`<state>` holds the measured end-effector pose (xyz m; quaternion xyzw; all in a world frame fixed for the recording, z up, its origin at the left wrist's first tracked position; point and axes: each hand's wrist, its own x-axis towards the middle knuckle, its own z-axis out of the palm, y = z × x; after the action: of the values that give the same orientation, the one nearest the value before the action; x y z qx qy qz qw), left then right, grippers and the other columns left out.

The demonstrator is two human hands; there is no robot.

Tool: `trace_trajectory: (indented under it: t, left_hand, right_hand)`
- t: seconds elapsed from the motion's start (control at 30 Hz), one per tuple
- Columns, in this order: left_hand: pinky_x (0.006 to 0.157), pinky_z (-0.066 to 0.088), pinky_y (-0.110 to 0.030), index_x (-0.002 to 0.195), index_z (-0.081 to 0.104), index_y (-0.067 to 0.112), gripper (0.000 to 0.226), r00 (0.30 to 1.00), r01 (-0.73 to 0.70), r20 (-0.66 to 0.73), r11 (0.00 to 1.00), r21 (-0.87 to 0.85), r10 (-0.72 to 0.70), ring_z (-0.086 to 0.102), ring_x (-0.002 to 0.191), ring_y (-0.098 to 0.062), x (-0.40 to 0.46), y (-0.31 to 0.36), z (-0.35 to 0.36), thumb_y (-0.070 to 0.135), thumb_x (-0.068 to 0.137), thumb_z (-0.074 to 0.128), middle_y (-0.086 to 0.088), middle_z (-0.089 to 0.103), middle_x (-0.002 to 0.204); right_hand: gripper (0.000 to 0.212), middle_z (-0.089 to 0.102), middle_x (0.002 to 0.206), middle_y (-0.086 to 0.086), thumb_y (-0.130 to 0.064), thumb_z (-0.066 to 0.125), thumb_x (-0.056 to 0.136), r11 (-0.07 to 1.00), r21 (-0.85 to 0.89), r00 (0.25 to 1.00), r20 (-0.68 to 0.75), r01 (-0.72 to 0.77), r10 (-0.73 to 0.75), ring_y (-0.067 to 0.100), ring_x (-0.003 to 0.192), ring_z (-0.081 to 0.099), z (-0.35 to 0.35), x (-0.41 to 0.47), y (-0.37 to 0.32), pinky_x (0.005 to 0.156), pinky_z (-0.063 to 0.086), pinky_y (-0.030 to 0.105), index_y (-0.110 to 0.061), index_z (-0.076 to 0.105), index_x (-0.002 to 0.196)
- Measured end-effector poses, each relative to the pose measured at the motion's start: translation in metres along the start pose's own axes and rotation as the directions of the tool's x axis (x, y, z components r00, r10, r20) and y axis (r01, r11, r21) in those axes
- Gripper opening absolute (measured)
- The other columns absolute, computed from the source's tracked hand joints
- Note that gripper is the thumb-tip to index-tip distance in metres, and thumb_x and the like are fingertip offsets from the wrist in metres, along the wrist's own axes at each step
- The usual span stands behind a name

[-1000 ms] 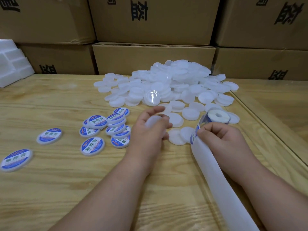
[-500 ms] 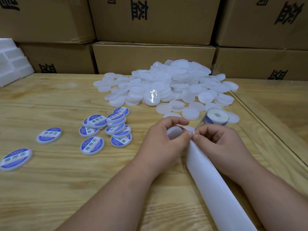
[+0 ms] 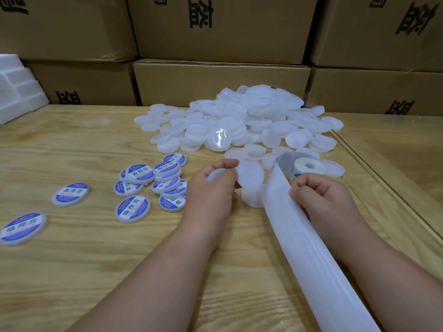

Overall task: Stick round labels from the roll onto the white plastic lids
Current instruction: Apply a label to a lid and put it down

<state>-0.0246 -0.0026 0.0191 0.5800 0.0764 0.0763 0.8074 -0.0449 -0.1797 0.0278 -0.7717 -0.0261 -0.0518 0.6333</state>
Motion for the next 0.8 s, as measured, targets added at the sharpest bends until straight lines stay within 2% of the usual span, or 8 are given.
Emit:
trace_trajectory:
  t: [0.13,0.27,0.37,0.43,0.53,0.6,0.7,0.8]
  left_hand:
    - [0.052,0.045,-0.026,0.076,0.078,0.033,0.020,1.000,0.023,-0.011,0.997,-0.067,-0.023,0.063,0.067,-0.013,0.0040,-0.0001,-0.0028,0.022,0.070,0.063,-0.003,0.071,0.079]
    - [0.051,0.046,-0.022,0.081,0.079,0.034,0.023,1.000,0.000,0.030,1.000,0.015,0.000,0.062,0.062,-0.009,0.0003,-0.0018,-0.0005,0.023,0.070,0.062,0.002,0.072,0.076]
    - [0.051,0.046,-0.019,0.084,0.079,0.033,0.025,0.998,-0.027,0.067,0.993,0.111,0.020,0.057,0.056,-0.007,-0.0028,-0.0020,0.0010,0.023,0.071,0.059,0.008,0.067,0.064]
    - [0.054,0.047,-0.021,0.085,0.078,0.034,0.026,0.996,-0.035,0.082,0.986,0.166,0.021,0.055,0.059,-0.009,-0.0037,-0.0021,0.0010,0.024,0.071,0.059,0.009,0.065,0.062]
    - [0.059,0.047,-0.025,0.087,0.078,0.036,0.026,0.995,-0.044,0.095,0.975,0.219,0.023,0.054,0.059,-0.011,-0.0045,-0.0026,0.0008,0.027,0.071,0.059,0.009,0.067,0.064]
    - [0.059,0.048,-0.022,0.088,0.078,0.037,0.026,0.994,-0.058,0.106,0.968,0.244,0.032,0.056,0.058,-0.008,-0.0051,-0.0029,0.0006,0.029,0.071,0.060,0.011,0.066,0.062]
    - [0.054,0.047,-0.018,0.087,0.078,0.038,0.025,0.990,-0.064,0.134,0.967,0.245,0.032,0.057,0.056,-0.005,-0.0052,-0.0029,0.0001,0.029,0.072,0.060,0.011,0.068,0.063]
    - [0.054,0.048,-0.017,0.087,0.078,0.039,0.025,0.989,-0.051,0.149,0.967,0.251,0.014,0.057,0.057,-0.005,-0.0057,-0.0023,-0.0007,0.030,0.073,0.060,0.008,0.071,0.068]
  right_hand:
    - [0.034,0.045,0.055,-0.006,-0.004,0.059,0.092,0.999,-0.031,0.999,-0.012,0.033,-0.033,0.010,0.051,0.038,0.0003,0.0012,0.0025,0.051,0.034,0.025,-0.019,0.061,0.063]
    - [0.021,0.061,0.066,-0.011,0.001,0.067,0.089,0.984,0.001,0.982,-0.063,0.179,-0.179,0.003,0.060,0.052,0.0054,0.0017,0.0033,0.057,0.044,0.012,-0.015,0.067,0.077]
    - [0.028,0.066,0.072,-0.015,0.005,0.068,0.089,0.964,0.002,0.962,-0.075,0.264,-0.263,0.001,0.066,0.057,0.0071,0.0026,0.0048,0.062,0.047,0.011,-0.021,0.070,0.080]
    - [0.034,0.066,0.073,-0.015,0.006,0.068,0.088,0.956,-0.039,0.954,-0.068,0.291,-0.293,0.002,0.064,0.055,0.0073,0.0033,0.0051,0.061,0.046,0.011,-0.027,0.071,0.081]
    - [0.042,0.064,0.077,0.000,0.004,0.070,0.088,0.935,-0.096,0.936,-0.060,0.340,-0.347,0.019,0.063,0.054,0.0060,0.0035,0.0050,0.060,0.046,0.016,-0.038,0.072,0.081]
    - [0.043,0.061,0.084,0.009,0.003,0.072,0.087,0.927,-0.116,0.930,-0.049,0.357,-0.364,0.027,0.066,0.054,0.0056,0.0038,0.0054,0.061,0.047,0.019,-0.040,0.073,0.082]
    - [0.040,0.062,0.087,-0.002,0.002,0.074,0.085,0.926,-0.147,0.934,-0.038,0.347,-0.356,0.024,0.064,0.051,0.0066,0.0039,0.0065,0.058,0.045,0.015,-0.038,0.073,0.084]
    - [0.038,0.062,0.087,-0.005,0.000,0.076,0.084,0.934,-0.151,0.942,-0.044,0.323,-0.333,0.025,0.064,0.052,0.0067,0.0037,0.0062,0.058,0.044,0.014,-0.038,0.073,0.083]
